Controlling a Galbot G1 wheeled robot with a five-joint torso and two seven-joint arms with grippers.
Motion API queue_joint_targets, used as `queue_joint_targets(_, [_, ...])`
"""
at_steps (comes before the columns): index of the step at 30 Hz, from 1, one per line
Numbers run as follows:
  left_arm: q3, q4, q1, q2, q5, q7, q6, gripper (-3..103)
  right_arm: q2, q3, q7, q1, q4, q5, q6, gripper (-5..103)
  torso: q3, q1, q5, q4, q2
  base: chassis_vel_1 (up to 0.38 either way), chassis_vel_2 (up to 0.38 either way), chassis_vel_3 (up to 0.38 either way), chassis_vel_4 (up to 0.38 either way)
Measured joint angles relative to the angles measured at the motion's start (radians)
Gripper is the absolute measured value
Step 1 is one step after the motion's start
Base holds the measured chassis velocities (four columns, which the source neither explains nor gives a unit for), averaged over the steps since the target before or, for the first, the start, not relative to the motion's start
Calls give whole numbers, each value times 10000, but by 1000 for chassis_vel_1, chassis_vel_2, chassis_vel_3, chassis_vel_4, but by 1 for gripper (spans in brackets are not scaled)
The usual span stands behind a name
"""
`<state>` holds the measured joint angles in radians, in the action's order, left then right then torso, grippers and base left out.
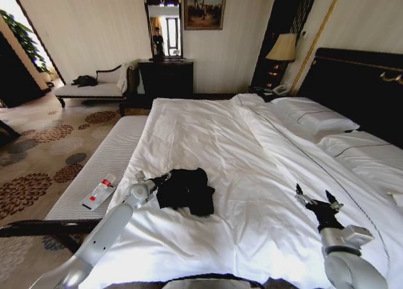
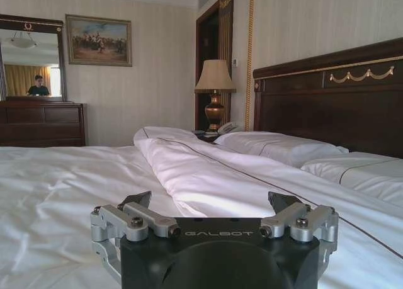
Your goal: Fold the clothes on the bed.
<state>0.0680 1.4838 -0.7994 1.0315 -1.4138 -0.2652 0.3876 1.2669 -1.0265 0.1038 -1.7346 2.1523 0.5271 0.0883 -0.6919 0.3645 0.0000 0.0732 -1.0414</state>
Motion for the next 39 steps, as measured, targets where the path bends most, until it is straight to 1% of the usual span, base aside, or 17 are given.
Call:
queue_joint_targets(2, [36, 57, -148, -61, -3, -17, 33, 18, -19, 0, 46, 33, 39, 26, 43, 100, -1, 0, -1, 0, 0, 0, 0, 0, 0])
queue_joint_targets(4, [43, 63, -169, -85, -9, -17, 36, 18, -27, 2, 55, 41, 45, 37, 52, 100, 0, 0, -1, -1, 0, 0, 0, 0, 0])
queue_joint_targets(6, [6, 37, -169, -209, -24, -13, 45, 7, -79, 5, 85, 59, 54, 78, 79, 100, -1, 0, 0, -1, -1, 0, 0, 0, 0])
queue_joint_targets(9, [-51, -37, -37, -246, -41, -8, 47, 1, -169, 3, 133, 81, 67, 123, 101, 100, 0, 0, -1, -1, 0, 0, 0, 0, 0])
queue_joint_targets(15, [-6, -46, 134, -145, -75, -33, 25, 1, -482, -57, 291, 171, 204, 458, 308, 100, -1, 0, 0, 1, 0, 0, 0, 0, 0])
queue_joint_targets(18, [-12, 49, 147, -183, -83, -49, 8, 1, -1111, -56, 585, 265, 586, 1735, 924, 100, 0, 0, 2, 3, 0, 0, 0, 0, 0])
queue_joint_targets(20, [-98, 118, 133, -310, -63, -54, -2, 1, -2268, 142, 1236, 585, 1040, 4262, 2083, 100, 0, 0, 0, 2, 0, 0, 0, 0, 0])
queue_joint_targets(21, [-98, 118, 133, -310, -63, -54, -2, 1, -2268, 142, 1236, 585, 1040, 4262, 2083, 100, 0, 0, 0, 2, 0, 0, 0, 0, 0])
queue_joint_targets(24, [-215, 222, 98, -396, 23, -93, -14, 1, -3621, 781, 2093, 1590, 1140, 7021, 3255, 100, -1, 0, -2, -2, 0, 0, 0, 0, 0])
queue_joint_targets(25, [-215, 222, 98, -396, 23, -93, -14, 1, -3621, 781, 2093, 1590, 1140, 7021, 3255, 100, -1, 0, -2, -2, 0, 0, 0, 0, 0])
queue_joint_targets(26, [-231, 267, 93, -401, 31, -114, -14, 1, -3910, 1017, 2259, 1925, 1083, 7517, 3463, 100, -1, 0, 0, -3, 1, 0, 0, 0, 0])
queue_joint_targets(27, [-247, 364, 71, -406, 46, -170, -17, 1, -4496, 1900, 2574, 2840, 747, 8392, 3898, 100, -1, 1, -3, -2, 0, 0, 0, 0, 0])
queue_joint_targets(28, [-252, 430, 46, -413, 54, -198, -18, 1, -4777, 2644, 2659, 3450, 399, 8629, 4076, 100, -2, 1, -1, -1, 0, 0, 0, 0, 0])
queue_joint_targets(29, [-257, 512, 14, -440, 61, -219, -20, 1, -5008, 3534, 2677, 4194, -122, 8724, 4189, 100, -2, 1, 2, -1, 1, 0, 0, 0, 0])
queue_joint_targets(34, [-293, 783, -105, -633, 64, -265, -22, 1, -5239, 5971, 2534, 6401, -1700, 8795, 4346, 100, -3, 2, 2, -3, 1, 0, 0, 0, 0])
queue_joint_targets(37, [-295, 928, -184, -750, 45, -291, -22, 1, -5288, 6945, 2297, 7110, -2220, 8660, 4388, 100, -3, 2, -1, -2, 2, 0, 0, 0, 0])
queue_joint_targets(39, [-268, 1130, -329, -897, -3, -328, -21, 1, -5226, 8501, 1999, 8165, -2936, 8386, 4421, 100, -2, 1, 0, 0, 1, 0, 0, 0, 0])
